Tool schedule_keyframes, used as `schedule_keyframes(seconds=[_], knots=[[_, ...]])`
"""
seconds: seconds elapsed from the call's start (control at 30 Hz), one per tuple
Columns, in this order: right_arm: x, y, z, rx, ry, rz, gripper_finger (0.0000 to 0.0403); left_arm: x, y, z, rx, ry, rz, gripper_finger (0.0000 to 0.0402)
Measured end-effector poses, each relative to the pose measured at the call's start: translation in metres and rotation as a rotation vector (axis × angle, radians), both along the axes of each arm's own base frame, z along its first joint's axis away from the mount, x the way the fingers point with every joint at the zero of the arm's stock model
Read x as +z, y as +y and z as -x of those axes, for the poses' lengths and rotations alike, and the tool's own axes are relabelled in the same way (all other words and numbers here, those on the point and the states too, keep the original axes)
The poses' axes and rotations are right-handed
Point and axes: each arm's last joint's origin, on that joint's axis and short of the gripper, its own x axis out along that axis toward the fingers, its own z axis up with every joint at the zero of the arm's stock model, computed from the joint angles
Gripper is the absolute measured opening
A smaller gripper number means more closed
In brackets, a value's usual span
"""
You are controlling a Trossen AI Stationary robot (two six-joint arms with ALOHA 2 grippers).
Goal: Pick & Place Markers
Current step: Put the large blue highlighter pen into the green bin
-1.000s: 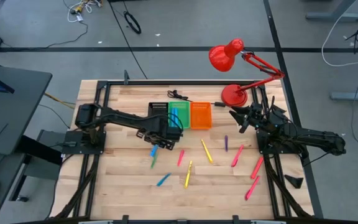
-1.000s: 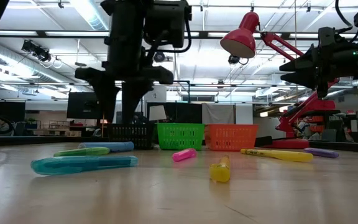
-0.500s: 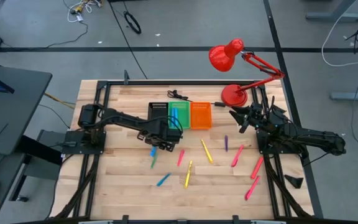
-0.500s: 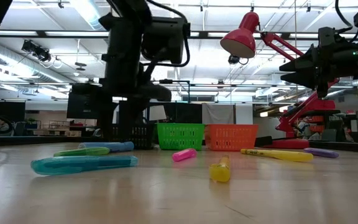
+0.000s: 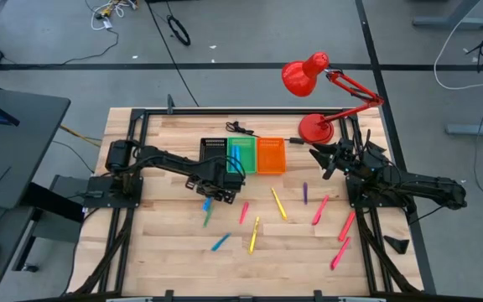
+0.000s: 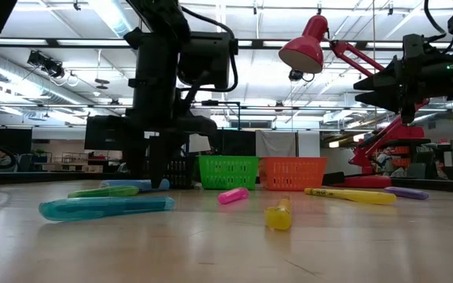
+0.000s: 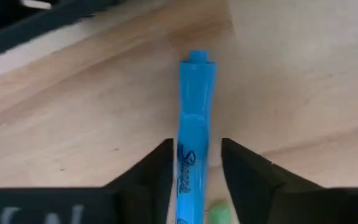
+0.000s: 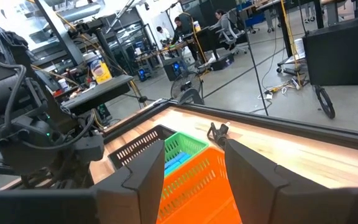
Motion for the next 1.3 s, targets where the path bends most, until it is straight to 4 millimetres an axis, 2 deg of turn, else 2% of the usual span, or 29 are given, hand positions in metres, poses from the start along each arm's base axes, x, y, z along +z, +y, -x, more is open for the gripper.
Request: schedule_keyframes(seconds=[0.17,0.27,0.33,0.6,0.77,0.97,1.1,1.3], knots=[[0.000,0.000,0.000,0.000,0.000,0.000,0.0170,0.000,0.000,-0.001,-0.001,-0.009,-0.019,0.0060],[0.000,0.000,0.000,0.000,0.000,0.000,0.0170,-0.001,0.000,-0.002,-0.002,-0.009,-0.029,0.0041],[0.000,0.000,0.000,0.000,0.000,0.000,0.0170,-0.005,0.000,-0.004,-0.002,-0.007,-0.028,0.0044],[0.000,0.000,0.000,0.000,0.000,0.000,0.0170,-0.013,-0.001,-0.009,-0.005,-0.034,-0.004,0.0100],[0.000,0.000,0.000,0.000,0.000,0.000,0.0170,-0.013,-0.002,-0.010,-0.012,-0.041,0.003,0.0115],[0.000,0.000,0.000,-0.001,0.000,0.000,0.0170,-0.013,-0.001,-0.010,-0.014,-0.040,-0.002,0.0107],[0.000,0.000,0.000,0.000,0.000,0.000,0.0170,-0.013,0.001,-0.010,-0.008,-0.041,0.003,0.0069],[0.000,0.000,0.000,0.000,0.000,0.000,0.0170,0.002,0.001,-0.004,0.011,-0.065,0.004,0.0064]])
